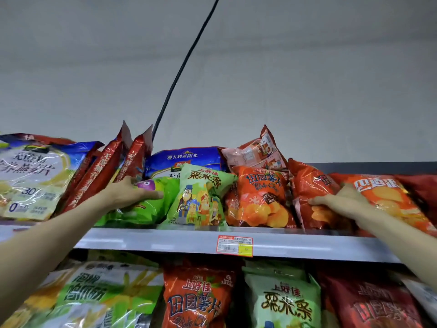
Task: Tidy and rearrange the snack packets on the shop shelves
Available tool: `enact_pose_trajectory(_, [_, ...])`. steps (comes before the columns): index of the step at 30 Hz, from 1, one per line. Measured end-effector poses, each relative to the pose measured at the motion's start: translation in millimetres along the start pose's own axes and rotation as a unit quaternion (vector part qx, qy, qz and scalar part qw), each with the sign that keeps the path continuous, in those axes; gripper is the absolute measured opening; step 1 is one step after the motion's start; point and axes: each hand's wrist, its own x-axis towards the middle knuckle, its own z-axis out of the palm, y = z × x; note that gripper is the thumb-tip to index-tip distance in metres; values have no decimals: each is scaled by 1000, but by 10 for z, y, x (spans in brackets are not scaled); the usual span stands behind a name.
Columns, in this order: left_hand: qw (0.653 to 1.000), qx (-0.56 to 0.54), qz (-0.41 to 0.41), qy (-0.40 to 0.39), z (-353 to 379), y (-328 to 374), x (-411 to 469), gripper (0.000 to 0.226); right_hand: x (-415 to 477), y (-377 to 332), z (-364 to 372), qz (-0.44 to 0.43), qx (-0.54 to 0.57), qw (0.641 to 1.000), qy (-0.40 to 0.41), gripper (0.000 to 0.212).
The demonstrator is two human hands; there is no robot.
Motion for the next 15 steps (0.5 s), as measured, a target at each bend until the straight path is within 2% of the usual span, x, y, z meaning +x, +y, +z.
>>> enact_pose_trajectory(2, [1000, -5, -1, 26, 14, -6, 30, 130, -76, -43, 4, -8, -6, 1000, 16, 119])
enact_pose_trajectory(4, [998, -10, 1, 68, 36, 2, 18, 111, -67, -40, 6, -8, -4, 999, 39, 114])
enact_pose_trajectory(10, [980, -97, -4, 173, 155, 66, -182, 99, -97, -27, 15, -47, 11, 993, 109, 131])
enact_pose_trajectory(15, [959, -113, 59, 254, 331, 124, -283, 73, -99, -3, 57, -61, -27, 993, 96, 133])
